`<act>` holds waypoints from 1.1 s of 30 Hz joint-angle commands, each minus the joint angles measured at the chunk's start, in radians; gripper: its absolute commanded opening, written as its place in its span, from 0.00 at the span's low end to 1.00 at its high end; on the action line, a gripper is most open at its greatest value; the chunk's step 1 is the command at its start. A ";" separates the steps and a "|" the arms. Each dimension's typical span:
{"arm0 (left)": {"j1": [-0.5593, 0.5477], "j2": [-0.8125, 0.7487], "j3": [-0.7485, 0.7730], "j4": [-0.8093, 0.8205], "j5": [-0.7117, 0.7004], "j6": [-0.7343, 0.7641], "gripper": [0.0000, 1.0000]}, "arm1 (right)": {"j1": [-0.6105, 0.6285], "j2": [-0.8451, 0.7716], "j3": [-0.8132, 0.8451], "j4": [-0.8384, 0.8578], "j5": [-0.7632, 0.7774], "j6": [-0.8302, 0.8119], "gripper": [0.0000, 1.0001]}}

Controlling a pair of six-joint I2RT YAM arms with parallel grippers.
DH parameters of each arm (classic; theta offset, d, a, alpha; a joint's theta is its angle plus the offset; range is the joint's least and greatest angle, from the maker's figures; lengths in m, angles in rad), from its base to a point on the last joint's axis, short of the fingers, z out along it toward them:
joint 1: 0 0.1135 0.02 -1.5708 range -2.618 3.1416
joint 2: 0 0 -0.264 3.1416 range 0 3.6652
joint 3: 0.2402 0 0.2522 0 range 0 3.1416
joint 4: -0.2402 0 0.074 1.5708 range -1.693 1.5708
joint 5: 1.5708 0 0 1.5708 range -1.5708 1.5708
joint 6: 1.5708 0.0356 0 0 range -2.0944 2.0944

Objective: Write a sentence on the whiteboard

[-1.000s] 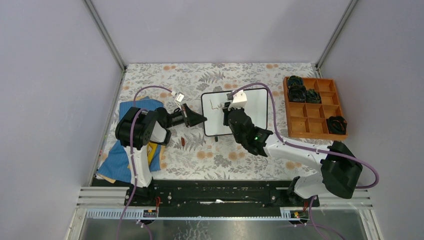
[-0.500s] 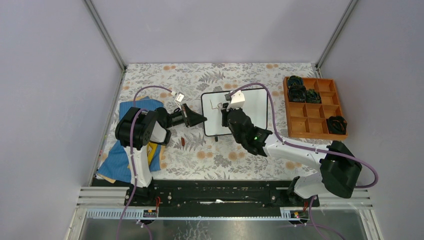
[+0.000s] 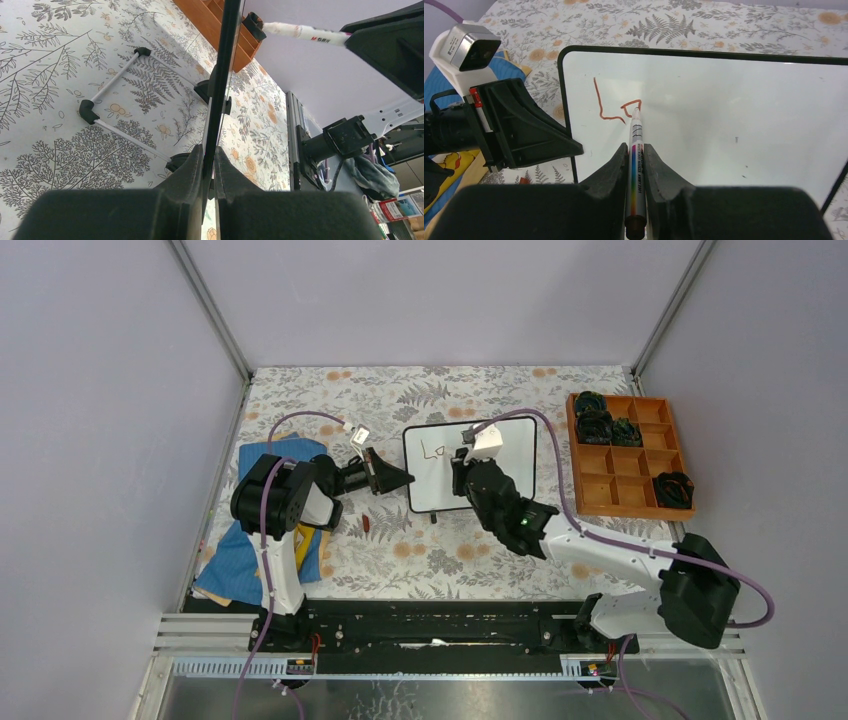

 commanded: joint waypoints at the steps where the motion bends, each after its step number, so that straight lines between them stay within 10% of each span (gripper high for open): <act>1: -0.008 -0.013 -0.011 0.032 -0.002 0.014 0.00 | -0.012 -0.082 -0.021 0.009 0.069 -0.005 0.00; 17: -0.010 -0.016 -0.011 0.024 0.004 0.021 0.21 | -0.034 -0.095 -0.038 0.036 0.032 0.015 0.00; 33: -0.009 -0.016 -0.011 0.028 0.002 0.018 0.11 | -0.035 -0.048 0.012 0.054 0.002 0.012 0.00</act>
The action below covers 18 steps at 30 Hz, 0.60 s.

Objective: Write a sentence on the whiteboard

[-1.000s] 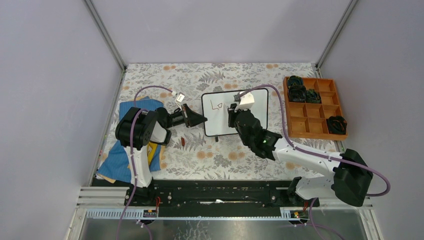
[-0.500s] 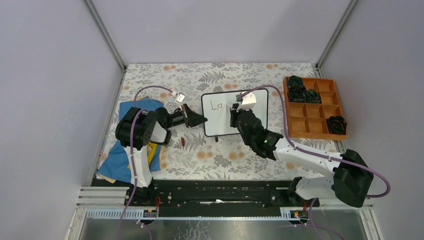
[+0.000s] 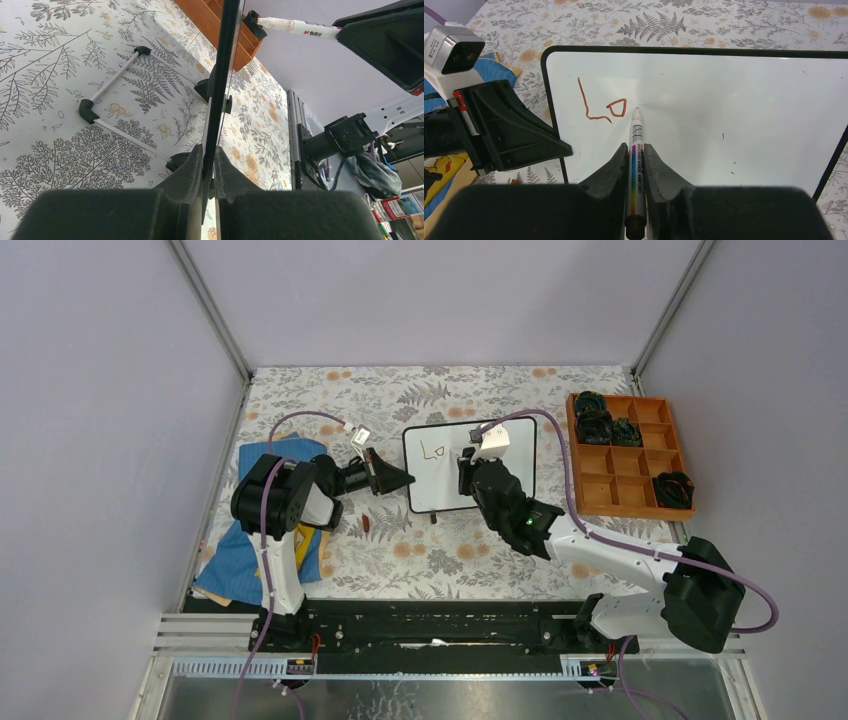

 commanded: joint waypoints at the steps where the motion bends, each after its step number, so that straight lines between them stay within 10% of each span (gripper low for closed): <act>1: -0.007 -0.016 -0.010 0.032 0.001 0.006 0.11 | -0.005 0.012 0.053 0.071 -0.004 0.004 0.00; 18: -0.007 -0.015 -0.009 0.032 0.000 0.004 0.08 | -0.023 0.065 0.077 0.061 0.007 0.004 0.00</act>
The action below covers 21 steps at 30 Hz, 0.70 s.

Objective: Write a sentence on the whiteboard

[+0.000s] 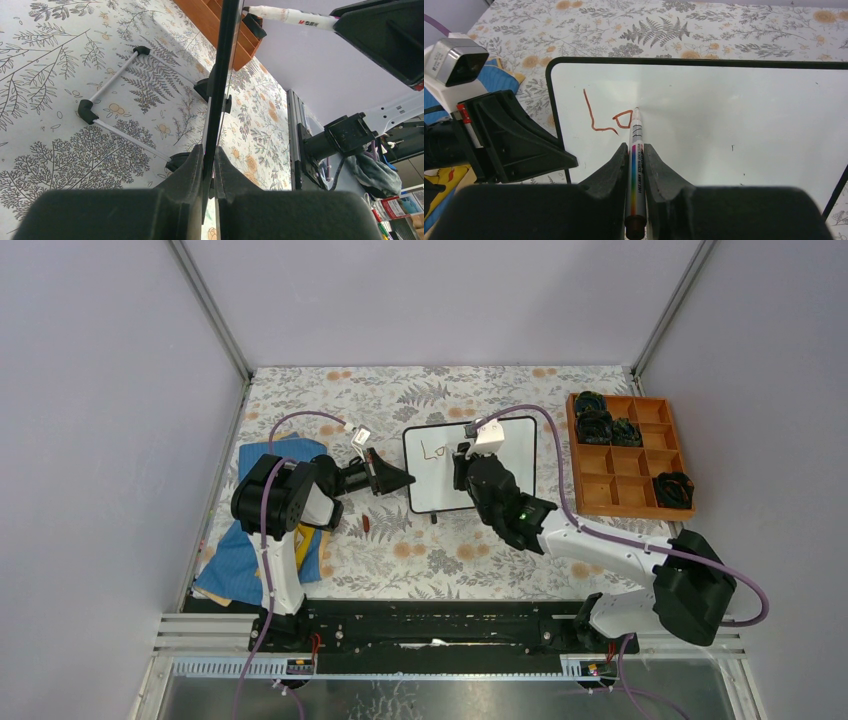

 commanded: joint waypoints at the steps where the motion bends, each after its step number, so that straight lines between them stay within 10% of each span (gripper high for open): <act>1: -0.005 -0.015 -0.010 0.032 0.000 0.004 0.08 | -0.020 0.013 0.031 0.030 0.013 0.008 0.00; 21: -0.005 -0.016 -0.010 0.027 -0.001 0.005 0.01 | -0.029 -0.049 -0.069 -0.008 0.014 0.040 0.00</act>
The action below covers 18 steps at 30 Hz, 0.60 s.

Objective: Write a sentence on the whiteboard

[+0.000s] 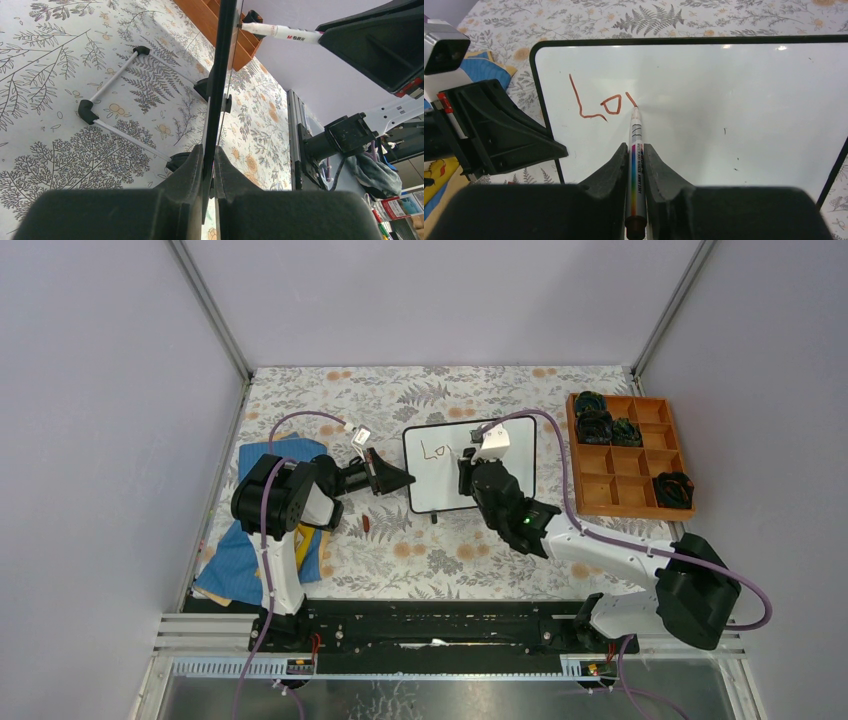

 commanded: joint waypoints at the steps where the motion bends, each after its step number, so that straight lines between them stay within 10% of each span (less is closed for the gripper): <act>1: -0.004 -0.016 -0.010 0.028 0.000 0.004 0.01 | -0.015 -0.035 -0.026 -0.007 0.015 0.011 0.00; 18: -0.004 -0.018 -0.009 0.028 0.000 0.003 0.00 | -0.023 -0.028 0.015 -0.017 0.042 -0.008 0.00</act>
